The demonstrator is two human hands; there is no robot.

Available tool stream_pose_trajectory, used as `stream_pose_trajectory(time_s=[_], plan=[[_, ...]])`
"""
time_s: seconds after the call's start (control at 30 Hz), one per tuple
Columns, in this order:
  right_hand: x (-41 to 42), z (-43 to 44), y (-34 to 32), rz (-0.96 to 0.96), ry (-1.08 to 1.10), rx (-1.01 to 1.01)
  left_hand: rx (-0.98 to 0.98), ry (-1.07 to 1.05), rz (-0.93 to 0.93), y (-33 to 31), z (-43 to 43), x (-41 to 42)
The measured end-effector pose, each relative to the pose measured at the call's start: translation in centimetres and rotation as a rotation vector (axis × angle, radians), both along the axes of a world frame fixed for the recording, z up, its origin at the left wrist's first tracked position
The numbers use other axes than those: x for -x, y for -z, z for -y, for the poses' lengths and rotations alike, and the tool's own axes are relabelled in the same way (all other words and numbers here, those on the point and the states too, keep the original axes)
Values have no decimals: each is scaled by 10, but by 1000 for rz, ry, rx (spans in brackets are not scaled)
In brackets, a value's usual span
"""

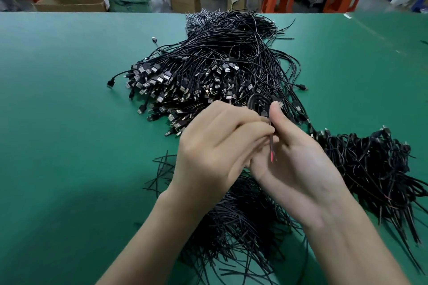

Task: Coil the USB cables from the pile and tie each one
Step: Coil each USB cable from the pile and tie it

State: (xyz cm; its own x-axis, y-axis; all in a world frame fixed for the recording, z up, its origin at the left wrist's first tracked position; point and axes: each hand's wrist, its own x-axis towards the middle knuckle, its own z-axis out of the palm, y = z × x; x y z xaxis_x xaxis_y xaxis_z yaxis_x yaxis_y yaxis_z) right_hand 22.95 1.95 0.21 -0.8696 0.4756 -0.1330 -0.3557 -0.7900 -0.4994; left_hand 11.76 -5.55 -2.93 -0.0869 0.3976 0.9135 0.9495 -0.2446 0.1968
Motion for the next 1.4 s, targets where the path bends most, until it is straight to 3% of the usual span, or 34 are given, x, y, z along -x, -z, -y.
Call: stream_pose_trajectory(time_s=[0.07,0.23,0.33,0.4,0.53,0.67,1.17,1.3,1.4], plan=[[1,-1,1,117,138,-52,-34,-103,-71,5,-2,-1],[-2,-11,9,347,322,-538,57,-56,-72,8,-2,10],[-7,-17,7,441,360,-763,125,15,164,4,0,20],[-11,-16,4,439,185,-829,281,168,465,1,0,26],[-11,-4,3,245,-230,-718,556,566,848,0,4,35],[-10,0,5,83,-388,-605,556,823,931,-5,10,35],[-12,-7,3,102,-363,-537,392,696,1090,1,-1,29],[-11,-7,7,255,-255,-810,427,713,1168,6,0,31],[-6,-5,12,376,-145,-1012,397,609,1051,10,-3,32]])
